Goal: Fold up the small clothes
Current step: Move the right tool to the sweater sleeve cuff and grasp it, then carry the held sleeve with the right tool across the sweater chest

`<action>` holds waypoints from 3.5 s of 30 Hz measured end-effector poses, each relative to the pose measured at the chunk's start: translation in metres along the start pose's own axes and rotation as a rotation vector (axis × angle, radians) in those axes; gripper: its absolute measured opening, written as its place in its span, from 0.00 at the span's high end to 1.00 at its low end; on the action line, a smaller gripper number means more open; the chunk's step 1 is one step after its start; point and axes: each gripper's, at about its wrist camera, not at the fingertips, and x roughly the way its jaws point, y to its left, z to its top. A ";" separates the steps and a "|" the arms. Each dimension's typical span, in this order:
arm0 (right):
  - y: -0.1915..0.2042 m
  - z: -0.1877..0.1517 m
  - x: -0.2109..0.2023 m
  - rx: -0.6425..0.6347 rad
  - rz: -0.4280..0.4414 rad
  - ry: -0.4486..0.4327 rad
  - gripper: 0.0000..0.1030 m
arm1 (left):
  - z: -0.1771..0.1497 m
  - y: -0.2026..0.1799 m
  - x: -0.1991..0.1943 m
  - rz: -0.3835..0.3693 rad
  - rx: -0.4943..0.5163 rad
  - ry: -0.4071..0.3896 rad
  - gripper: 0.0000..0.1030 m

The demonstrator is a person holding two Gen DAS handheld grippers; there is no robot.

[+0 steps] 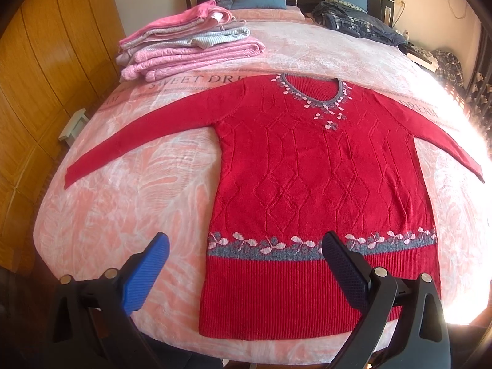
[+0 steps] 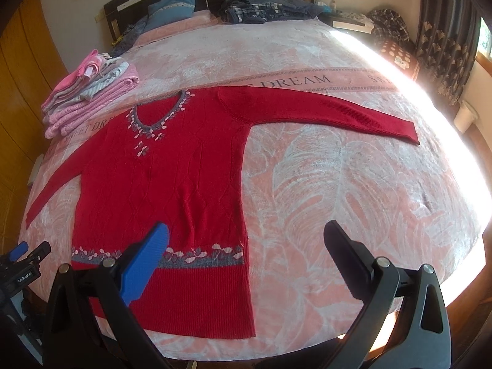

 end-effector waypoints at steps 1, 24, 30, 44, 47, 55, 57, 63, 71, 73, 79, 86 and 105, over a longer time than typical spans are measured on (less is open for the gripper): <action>-0.011 0.009 0.006 0.020 -0.007 0.001 0.03 | 0.007 -0.003 0.007 -0.005 0.008 0.008 0.04; -0.382 0.124 0.183 0.649 -0.150 0.168 0.03 | 0.165 -0.063 0.154 -0.025 -0.056 -0.041 0.04; -0.423 0.113 0.205 0.726 -0.128 0.163 0.06 | 0.167 -0.061 0.175 0.013 -0.068 -0.021 0.04; -0.401 0.131 0.216 0.542 -0.106 0.107 0.95 | 0.168 -0.070 0.183 0.057 -0.052 -0.025 0.04; -0.396 0.135 0.206 0.534 -0.097 0.060 0.95 | 0.168 -0.064 0.184 0.063 -0.053 -0.028 0.04; -0.323 0.175 0.191 0.385 0.063 -0.012 0.95 | 0.173 -0.026 0.195 0.099 -0.133 -0.005 0.04; -0.285 0.186 0.195 0.311 0.115 0.000 0.95 | 0.174 -0.019 0.196 0.098 -0.146 -0.004 0.04; -0.154 0.208 0.211 0.119 0.284 0.054 0.95 | 0.172 -0.009 0.202 0.074 -0.136 0.010 0.04; 0.006 0.221 0.231 -0.036 0.463 0.128 0.95 | 0.168 0.003 0.211 0.041 -0.162 0.033 0.04; 0.044 0.220 0.236 -0.073 0.516 0.150 0.95 | 0.167 0.004 0.210 0.029 -0.159 0.030 0.04; 0.143 0.199 0.254 -0.181 0.591 0.229 0.95 | 0.164 0.002 0.208 -0.013 -0.129 0.024 0.04; 0.164 0.192 0.264 -0.144 0.658 0.287 0.69 | 0.164 -0.004 0.209 -0.066 -0.126 0.029 0.04; -0.053 0.208 0.252 0.113 0.461 0.123 0.70 | 0.196 -0.127 0.242 -0.482 -0.040 0.165 0.24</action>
